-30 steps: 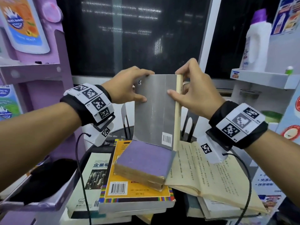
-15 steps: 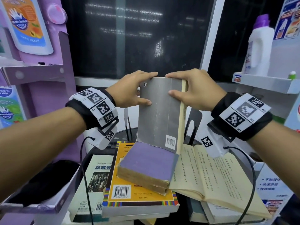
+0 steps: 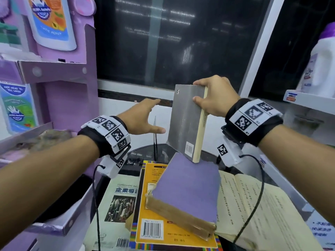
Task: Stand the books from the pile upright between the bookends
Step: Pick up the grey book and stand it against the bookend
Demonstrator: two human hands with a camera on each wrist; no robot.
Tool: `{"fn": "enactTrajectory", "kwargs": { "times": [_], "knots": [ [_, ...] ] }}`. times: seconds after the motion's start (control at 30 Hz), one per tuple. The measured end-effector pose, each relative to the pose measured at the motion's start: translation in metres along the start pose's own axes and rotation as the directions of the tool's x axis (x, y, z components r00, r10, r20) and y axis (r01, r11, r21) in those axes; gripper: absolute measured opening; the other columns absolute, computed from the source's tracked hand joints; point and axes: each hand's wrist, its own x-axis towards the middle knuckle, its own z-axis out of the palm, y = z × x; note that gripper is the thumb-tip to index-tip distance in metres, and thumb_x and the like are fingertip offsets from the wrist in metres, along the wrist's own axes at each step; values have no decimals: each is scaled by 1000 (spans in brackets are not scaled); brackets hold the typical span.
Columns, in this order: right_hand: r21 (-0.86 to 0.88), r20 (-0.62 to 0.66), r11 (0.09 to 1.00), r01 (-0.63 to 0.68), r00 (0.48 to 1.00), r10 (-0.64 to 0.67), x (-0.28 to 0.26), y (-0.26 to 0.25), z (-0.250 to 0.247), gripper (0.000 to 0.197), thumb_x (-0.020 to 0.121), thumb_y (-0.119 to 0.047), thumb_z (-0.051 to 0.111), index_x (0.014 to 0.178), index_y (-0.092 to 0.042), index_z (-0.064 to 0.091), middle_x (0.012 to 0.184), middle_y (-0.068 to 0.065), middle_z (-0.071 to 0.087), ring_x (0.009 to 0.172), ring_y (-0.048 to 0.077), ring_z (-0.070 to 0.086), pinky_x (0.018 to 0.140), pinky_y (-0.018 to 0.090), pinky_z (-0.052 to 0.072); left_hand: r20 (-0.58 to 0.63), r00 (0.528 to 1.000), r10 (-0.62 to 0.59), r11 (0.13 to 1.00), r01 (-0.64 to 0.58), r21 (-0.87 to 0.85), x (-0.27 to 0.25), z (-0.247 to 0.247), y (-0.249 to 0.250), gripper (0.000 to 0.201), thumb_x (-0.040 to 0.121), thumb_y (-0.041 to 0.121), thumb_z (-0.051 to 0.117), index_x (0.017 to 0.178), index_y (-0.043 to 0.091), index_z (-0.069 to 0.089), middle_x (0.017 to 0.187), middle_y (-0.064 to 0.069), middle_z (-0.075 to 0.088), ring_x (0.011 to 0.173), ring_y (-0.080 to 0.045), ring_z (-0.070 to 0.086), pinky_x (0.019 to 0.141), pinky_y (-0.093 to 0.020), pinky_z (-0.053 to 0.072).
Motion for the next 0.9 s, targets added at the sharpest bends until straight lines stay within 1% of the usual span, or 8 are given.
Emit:
{"fn": "enactTrajectory", "kwargs": {
  "times": [0.2, 0.3, 0.43, 0.53, 0.6, 0.7, 0.8, 0.9],
  "knots": [
    [-37, -20, 999, -34, 999, 33, 33, -7, 39, 47, 92, -21, 65, 139, -15, 57, 135, 12, 55, 138, 23, 35, 102, 35, 46, 29, 997, -71, 997, 71, -3, 7, 29, -25, 117, 69, 66, 76, 157, 11, 20, 161, -6, 29, 143, -23, 36, 117, -37, 31],
    [-60, -20, 997, -50, 999, 49, 49, -11, 55, 43, 91, -20, 65, 133, -16, 61, 134, 16, 53, 132, 29, 44, 99, 32, 43, 47, 994, -101, 995, 101, -19, 16, 40, -29, 121, 67, 70, 74, 157, 9, 20, 161, -9, 29, 143, -24, 36, 117, -38, 31],
    [-106, -34, 994, -37, 999, 34, 63, -16, 78, 34, 89, -17, 64, 122, -8, 66, 120, 15, 63, 121, 35, 53, 88, 32, 45, 53, 990, -131, 987, 136, -81, 27, 51, -30, 120, 67, 71, 74, 154, 7, 24, 158, -11, 33, 141, -25, 38, 116, -38, 34],
    [-123, -29, 992, -35, 999, 32, 64, -18, 97, 31, 87, -15, 64, 114, 0, 66, 108, 17, 68, 113, 38, 57, 88, 37, 53, 39, 988, -151, 982, 155, -108, 35, 60, -31, 104, 66, 71, 76, 141, 7, 43, 139, -12, 54, 126, -26, 52, 100, -33, 44],
    [-136, -8, 990, -41, 999, 40, 64, -18, 108, 31, 86, -14, 64, 110, 4, 66, 101, 18, 69, 109, 40, 59, 87, 42, 56, 36, 985, -169, 978, 172, -119, 39, 67, -32, 101, 57, 79, 75, 129, 12, 51, 121, -6, 64, 109, -23, 61, 91, -32, 50],
    [-151, 13, 987, -55, 998, 58, 64, -17, 121, 30, 86, -14, 63, 111, 4, 65, 106, 19, 66, 110, 41, 57, 87, 43, 56, 60, 975, -212, 966, 218, -137, 43, 76, -33, 110, 47, 90, 69, 124, 12, 51, 111, 0, 63, 97, -21, 61, 87, -39, 55],
    [-162, 10, 986, -47, 999, 50, 65, -16, 128, 24, 86, -12, 62, 107, 0, 67, 106, 19, 65, 109, 38, 57, 84, 38, 55, 79, 973, -216, 960, 227, -164, 43, 79, -29, 111, 52, 88, 68, 128, 10, 47, 111, 4, 60, 96, -18, 59, 87, -36, 53],
    [-145, 11, 988, -52, 998, 54, 67, -15, 133, 24, 84, -11, 62, 103, 2, 67, 99, 19, 66, 98, 37, 61, 78, 40, 58, 87, 969, -230, 955, 242, -171, 43, 81, -28, 109, 59, 82, 71, 132, 6, 44, 107, 4, 52, 96, -18, 55, 86, -33, 51]
  ]
}}
